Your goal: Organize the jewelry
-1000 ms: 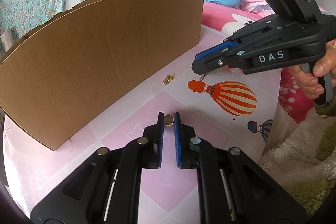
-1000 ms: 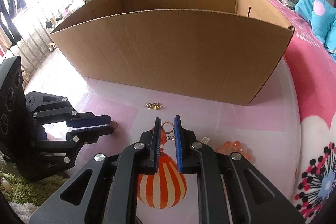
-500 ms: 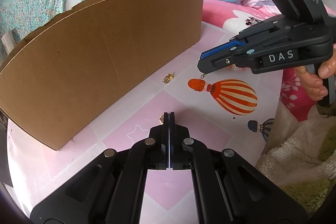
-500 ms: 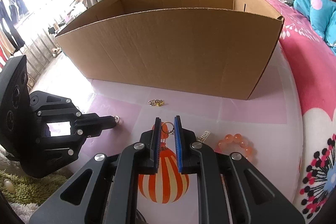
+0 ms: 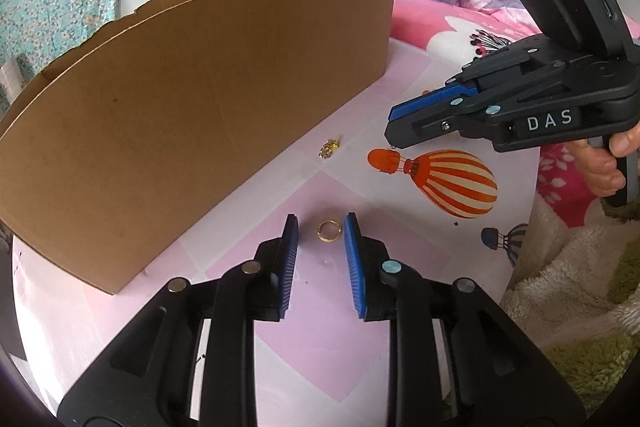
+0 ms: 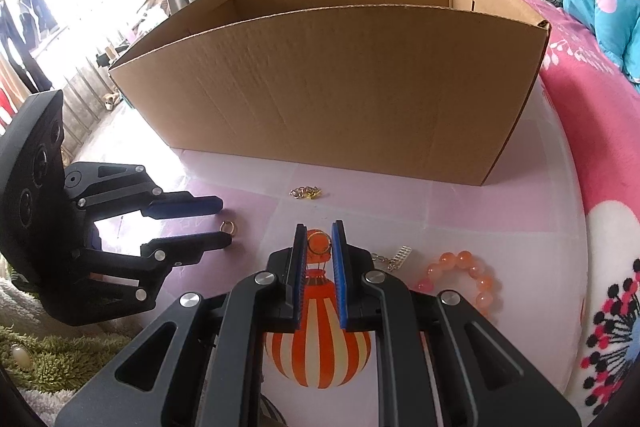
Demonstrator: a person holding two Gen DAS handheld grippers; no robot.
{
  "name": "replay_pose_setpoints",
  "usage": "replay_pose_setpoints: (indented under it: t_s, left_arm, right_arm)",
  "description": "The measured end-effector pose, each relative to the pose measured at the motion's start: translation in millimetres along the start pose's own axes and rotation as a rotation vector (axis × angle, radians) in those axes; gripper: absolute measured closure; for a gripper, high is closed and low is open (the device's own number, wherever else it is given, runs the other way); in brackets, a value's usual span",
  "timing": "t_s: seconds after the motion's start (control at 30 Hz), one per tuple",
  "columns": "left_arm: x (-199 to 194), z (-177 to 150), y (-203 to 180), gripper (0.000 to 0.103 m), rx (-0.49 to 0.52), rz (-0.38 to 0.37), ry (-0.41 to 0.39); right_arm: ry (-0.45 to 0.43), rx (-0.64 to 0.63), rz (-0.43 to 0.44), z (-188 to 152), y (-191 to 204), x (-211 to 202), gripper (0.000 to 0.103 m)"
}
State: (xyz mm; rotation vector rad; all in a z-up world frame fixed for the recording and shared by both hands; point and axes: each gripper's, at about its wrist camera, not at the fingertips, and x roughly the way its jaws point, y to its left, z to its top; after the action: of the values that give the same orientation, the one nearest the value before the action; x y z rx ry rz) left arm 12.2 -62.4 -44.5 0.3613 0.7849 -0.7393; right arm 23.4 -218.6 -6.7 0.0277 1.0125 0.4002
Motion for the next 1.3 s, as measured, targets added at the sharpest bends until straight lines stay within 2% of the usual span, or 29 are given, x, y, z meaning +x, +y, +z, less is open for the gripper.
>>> replay_pose_setpoints:
  t_s: [0.13, 0.43, 0.67, 0.73, 0.87, 0.97, 1.03, 1.13, 1.3]
  left_arm:
    - [2, 2, -3, 0.092, 0.020, -0.011, 0.003]
    - [-4, -2, -10, 0.093, 0.063, 0.050, -0.007]
    - [-27, 2, -7, 0.093, 0.021, 0.043, -0.062]
    - [-38, 7, -5, 0.093, 0.016, 0.047, -0.088]
    - [-83, 31, -1, 0.093, -0.006, 0.026, -0.217]
    - [-106, 54, 7, 0.093, -0.001, 0.055, -0.303]
    - [-107, 69, 14, 0.093, -0.003, 0.073, -0.334]
    - [-87, 88, 27, 0.093, -0.012, 0.111, -0.301]
    - [-37, 104, 52, 0.093, -0.095, 0.152, -0.163]
  right_arm:
    - [-0.001, 0.006, -0.005, 0, -1, 1, 0.090]
    - [-0.010, 0.001, -0.008, 0, 3, -3, 0.090]
    - [-0.052, -0.011, -0.008, 9, 8, -22, 0.090]
    - [-0.078, -0.020, -0.005, 14, 13, -32, 0.090]
    - [-0.189, -0.047, 0.011, 36, 25, -67, 0.090]
    - [-0.267, -0.063, 0.015, 60, 28, -85, 0.090]
    - [-0.304, -0.051, 0.019, 76, 25, -85, 0.090]
    - [-0.289, -0.039, -0.005, 96, 17, -66, 0.090]
    - [-0.202, -0.007, -0.043, 115, 2, -19, 0.090]
